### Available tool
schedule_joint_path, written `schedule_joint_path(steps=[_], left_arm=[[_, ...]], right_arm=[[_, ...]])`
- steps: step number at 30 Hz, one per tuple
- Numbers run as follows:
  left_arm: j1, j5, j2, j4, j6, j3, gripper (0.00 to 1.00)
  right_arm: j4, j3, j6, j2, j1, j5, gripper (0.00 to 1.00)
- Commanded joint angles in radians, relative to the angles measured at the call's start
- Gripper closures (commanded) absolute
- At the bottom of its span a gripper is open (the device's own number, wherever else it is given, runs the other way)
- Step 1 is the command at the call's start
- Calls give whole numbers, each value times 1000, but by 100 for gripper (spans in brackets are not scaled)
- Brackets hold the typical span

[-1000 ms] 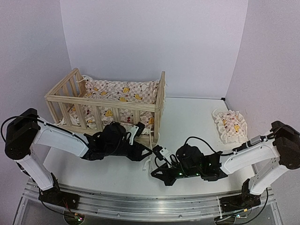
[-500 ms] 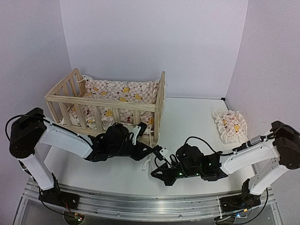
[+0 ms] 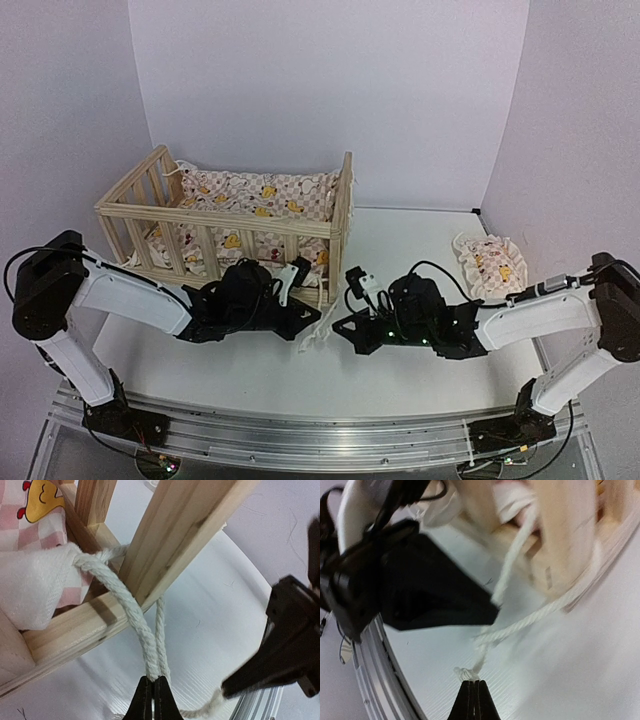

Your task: Set up the pet bed

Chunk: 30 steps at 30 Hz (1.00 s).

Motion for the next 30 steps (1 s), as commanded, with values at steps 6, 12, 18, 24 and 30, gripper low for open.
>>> schedule_joint_path(steps=[6, 12, 18, 24, 30], left_arm=[[24, -56, -93, -56, 87, 2, 100], [24, -59, -124, -69, 116, -7, 100], [23, -7, -158, -92, 136, -16, 100], [24, 23, -138, -55, 132, -35, 100], [23, 32, -143, -59, 209, -40, 94]], right_arm=[[35, 192, -50, 97, -52, 130, 100], [42, 237, -40, 162, -53, 145, 100], [45, 262, -23, 221, -54, 165, 100], [148, 276, -24, 270, -53, 1, 100], [191, 277, 4, 313, -54, -73, 100]])
